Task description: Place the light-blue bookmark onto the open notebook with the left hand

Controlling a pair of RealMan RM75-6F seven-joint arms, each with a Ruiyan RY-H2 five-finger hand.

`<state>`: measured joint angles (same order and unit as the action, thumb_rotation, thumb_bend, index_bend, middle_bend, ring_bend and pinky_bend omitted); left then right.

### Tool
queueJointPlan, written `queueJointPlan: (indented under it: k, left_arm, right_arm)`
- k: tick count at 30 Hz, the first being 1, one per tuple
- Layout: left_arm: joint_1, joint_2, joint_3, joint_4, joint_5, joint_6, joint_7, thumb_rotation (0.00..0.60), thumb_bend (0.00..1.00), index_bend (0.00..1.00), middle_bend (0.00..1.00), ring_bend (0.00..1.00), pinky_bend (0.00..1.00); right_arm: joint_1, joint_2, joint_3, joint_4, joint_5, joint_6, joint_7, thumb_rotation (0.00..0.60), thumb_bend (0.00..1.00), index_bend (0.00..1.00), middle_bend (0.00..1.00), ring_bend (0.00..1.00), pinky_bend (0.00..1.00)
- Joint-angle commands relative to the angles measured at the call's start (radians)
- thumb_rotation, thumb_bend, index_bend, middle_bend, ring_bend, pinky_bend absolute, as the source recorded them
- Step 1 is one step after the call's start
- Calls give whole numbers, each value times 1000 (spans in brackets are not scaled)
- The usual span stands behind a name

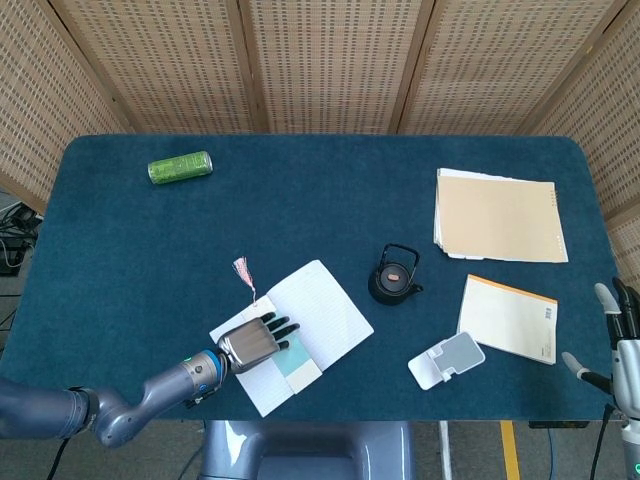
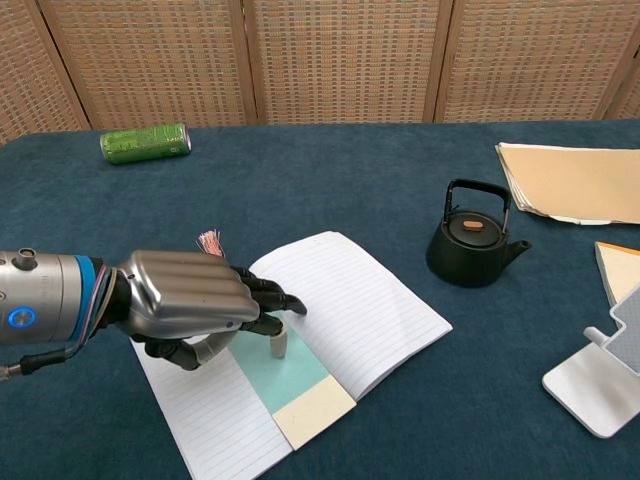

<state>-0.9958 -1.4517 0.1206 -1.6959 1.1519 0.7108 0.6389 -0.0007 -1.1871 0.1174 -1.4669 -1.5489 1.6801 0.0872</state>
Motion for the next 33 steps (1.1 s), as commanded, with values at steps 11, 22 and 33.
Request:
queueJointPlan:
  k: [11,22,33]
  left_arm:
    - [36,78,-20,-57,39,79,-55,600,1000,211,0,2,117]
    - [295,102,-31,-61,195,517,-157,600,401,54,0,0,44]
    - [567,114,15,2,327,859,-255,600,168,0,0,0,0]
  right_arm:
    - [-2,3,3,-1,2,5,7,600,108,47,0,0,0]
    - [-1,3,-3,-6,-1,-4,3,600,108,47,0,0,0]
    - [3,-4,-19,-18,-25,-7,-32,600,108,35,0,0,0]
